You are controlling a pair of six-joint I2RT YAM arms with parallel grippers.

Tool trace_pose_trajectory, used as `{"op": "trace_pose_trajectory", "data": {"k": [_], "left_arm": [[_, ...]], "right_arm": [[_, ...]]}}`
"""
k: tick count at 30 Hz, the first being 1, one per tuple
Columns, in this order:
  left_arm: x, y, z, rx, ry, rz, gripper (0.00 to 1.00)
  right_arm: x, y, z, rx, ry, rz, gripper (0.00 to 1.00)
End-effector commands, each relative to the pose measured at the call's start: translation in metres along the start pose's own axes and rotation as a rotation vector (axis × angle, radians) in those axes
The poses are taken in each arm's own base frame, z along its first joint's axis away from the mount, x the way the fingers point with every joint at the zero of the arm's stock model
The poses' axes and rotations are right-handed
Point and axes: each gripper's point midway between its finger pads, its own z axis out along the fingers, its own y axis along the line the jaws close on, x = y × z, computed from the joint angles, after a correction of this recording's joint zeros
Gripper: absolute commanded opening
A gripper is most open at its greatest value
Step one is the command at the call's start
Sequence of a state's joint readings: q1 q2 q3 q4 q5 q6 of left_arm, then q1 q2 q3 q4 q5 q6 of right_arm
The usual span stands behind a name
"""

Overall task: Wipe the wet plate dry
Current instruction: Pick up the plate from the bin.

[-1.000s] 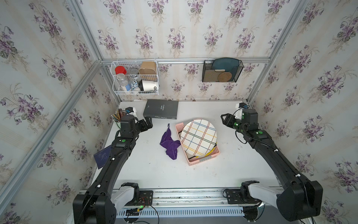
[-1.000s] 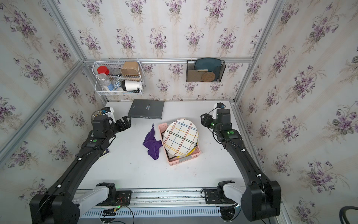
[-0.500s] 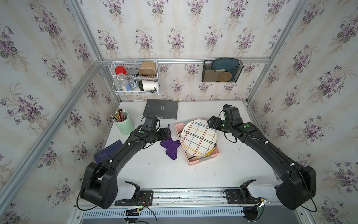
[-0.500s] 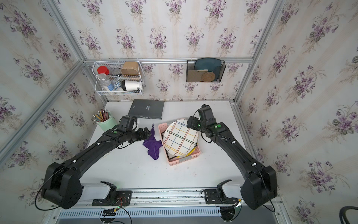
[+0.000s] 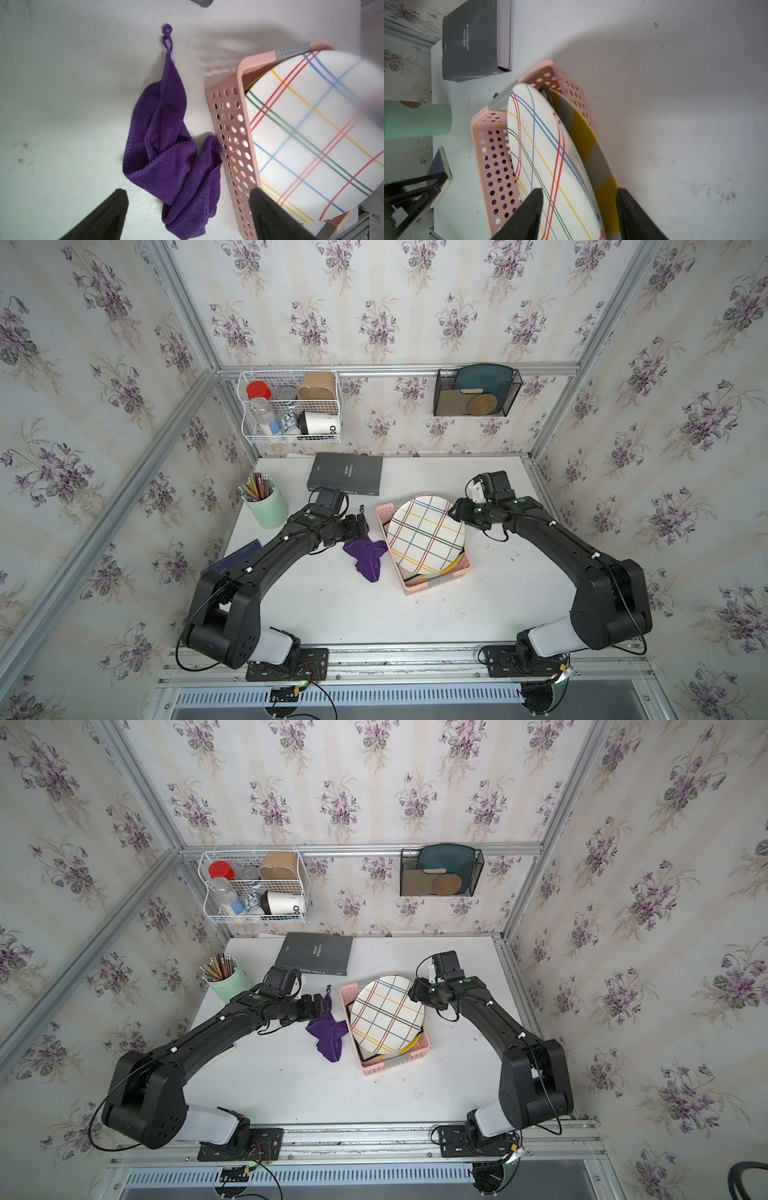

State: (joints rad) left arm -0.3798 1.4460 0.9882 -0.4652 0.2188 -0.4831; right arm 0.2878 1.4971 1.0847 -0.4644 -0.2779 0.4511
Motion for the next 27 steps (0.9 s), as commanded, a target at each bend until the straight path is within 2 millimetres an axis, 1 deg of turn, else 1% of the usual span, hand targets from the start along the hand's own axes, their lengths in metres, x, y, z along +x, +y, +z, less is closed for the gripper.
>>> {"op": "trace_pose_trajectory", "data": {"k": [1, 3, 5, 8, 11, 12, 13, 14, 16, 19, 21, 26, 27], "left_arm": [[0.001, 0.001, -0.001, -0.006, 0.005, 0.010, 0.95], [0.003, 0.003, 0.000, -0.013, 0.009, 0.007, 0.95], [0.006, 0.006, 0.002, -0.021, 0.014, 0.005, 0.95], [0.012, 0.010, 0.006, -0.030, 0.030, -0.002, 0.95], [0.018, 0.018, 0.013, -0.050, 0.044, -0.015, 0.95], [0.020, 0.019, 0.014, -0.055, 0.049, -0.015, 0.95], [0.021, 0.021, 0.016, -0.060, 0.056, -0.016, 0.95], [0.022, 0.022, 0.017, -0.065, 0.061, -0.015, 0.95], [0.025, 0.024, 0.019, -0.077, 0.073, -0.011, 0.95], [0.030, 0.030, 0.024, -0.098, 0.096, -0.013, 0.94], [0.034, 0.032, 0.028, -0.111, 0.119, -0.016, 0.93], [0.046, 0.041, 0.039, -0.168, 0.178, -0.018, 0.93], [0.048, 0.043, 0.041, -0.181, 0.188, -0.017, 0.93]], "right_arm": [[0.000, 0.017, -0.003, -0.088, -0.012, -0.038, 0.52], [0.004, 0.023, -0.005, -0.127, -0.004, -0.044, 0.43], [0.008, 0.030, -0.007, -0.165, 0.004, -0.044, 0.37], [0.019, 0.041, -0.007, -0.217, 0.011, -0.050, 0.35], [0.034, 0.041, 0.008, -0.247, 0.042, -0.018, 0.36], [0.035, 0.040, 0.012, -0.247, 0.049, -0.010, 0.32], [0.034, 0.040, 0.013, -0.242, 0.049, -0.006, 0.27], [0.029, 0.042, 0.011, -0.238, 0.035, -0.011, 0.20], [0.017, 0.048, 0.000, -0.237, -0.010, -0.039, 0.11], [0.000, 0.056, -0.023, -0.230, -0.087, -0.088, 0.00], [-0.009, 0.063, -0.043, -0.237, -0.143, -0.111, 0.00], [-0.031, 0.064, -0.096, -0.212, -0.365, -0.081, 0.00], [-0.034, 0.063, -0.104, -0.212, -0.400, -0.071, 0.00]]}}
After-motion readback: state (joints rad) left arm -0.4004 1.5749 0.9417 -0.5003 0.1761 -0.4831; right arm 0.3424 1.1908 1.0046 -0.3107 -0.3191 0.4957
